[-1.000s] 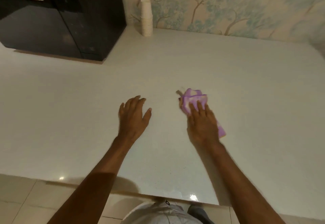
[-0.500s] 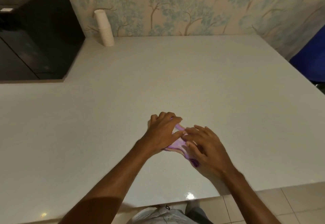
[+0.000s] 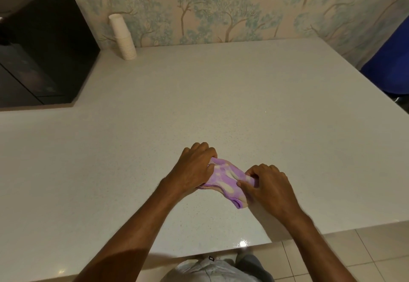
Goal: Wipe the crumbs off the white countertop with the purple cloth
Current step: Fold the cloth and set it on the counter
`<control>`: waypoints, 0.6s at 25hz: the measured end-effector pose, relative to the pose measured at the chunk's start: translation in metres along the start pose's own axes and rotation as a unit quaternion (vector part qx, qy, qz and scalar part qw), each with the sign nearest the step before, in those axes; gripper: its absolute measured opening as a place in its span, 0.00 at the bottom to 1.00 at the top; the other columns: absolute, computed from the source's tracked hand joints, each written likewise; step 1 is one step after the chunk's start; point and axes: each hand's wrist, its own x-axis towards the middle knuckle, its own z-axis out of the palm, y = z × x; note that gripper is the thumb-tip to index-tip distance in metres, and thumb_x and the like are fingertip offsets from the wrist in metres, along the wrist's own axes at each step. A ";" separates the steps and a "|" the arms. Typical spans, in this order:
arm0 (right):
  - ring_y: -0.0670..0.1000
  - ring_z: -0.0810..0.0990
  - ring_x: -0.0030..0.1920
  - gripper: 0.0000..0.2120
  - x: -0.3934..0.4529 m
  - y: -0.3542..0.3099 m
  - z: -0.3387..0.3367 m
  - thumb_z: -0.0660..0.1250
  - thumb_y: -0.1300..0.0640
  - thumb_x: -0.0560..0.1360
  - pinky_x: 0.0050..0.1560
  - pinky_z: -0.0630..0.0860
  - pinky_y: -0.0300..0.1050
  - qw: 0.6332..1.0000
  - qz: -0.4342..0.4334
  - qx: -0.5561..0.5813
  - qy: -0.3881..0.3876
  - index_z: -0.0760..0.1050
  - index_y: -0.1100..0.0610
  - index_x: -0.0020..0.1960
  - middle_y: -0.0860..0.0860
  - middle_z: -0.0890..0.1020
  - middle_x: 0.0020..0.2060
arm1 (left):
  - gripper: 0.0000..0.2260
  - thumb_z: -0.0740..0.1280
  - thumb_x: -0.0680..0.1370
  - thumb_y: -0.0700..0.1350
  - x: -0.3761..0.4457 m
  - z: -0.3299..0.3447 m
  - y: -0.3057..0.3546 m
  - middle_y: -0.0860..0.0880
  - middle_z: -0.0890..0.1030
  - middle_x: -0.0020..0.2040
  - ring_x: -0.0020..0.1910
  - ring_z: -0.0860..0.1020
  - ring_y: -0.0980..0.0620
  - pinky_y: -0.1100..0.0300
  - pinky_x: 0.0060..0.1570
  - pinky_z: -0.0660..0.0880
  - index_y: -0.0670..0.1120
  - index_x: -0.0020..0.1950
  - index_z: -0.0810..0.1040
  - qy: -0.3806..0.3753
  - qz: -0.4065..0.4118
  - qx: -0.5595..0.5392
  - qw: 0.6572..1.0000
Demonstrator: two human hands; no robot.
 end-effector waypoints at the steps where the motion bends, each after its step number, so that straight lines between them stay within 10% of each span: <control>1: 0.47 0.79 0.47 0.19 0.001 0.001 -0.001 0.69 0.34 0.74 0.50 0.79 0.45 1.000 -0.001 0.015 -0.009 0.80 0.49 0.53 0.43 0.80 0.45 | 0.13 0.63 0.82 0.51 0.001 -0.001 0.001 0.47 0.78 0.63 0.61 0.75 0.49 0.56 0.59 0.69 0.47 0.64 0.76 0.003 -0.001 -0.006 1.000; 15: 0.41 0.81 0.39 0.10 0.105 0.082 -0.130 0.76 0.46 0.73 0.35 0.75 0.41 0.981 0.045 0.160 0.099 0.77 0.40 0.51 0.40 0.84 0.40 | 0.07 0.68 0.79 0.42 0.135 -0.032 0.073 0.57 0.78 0.50 0.48 0.76 0.64 0.71 0.47 0.71 0.55 0.50 0.76 0.142 -0.060 -0.309 0.938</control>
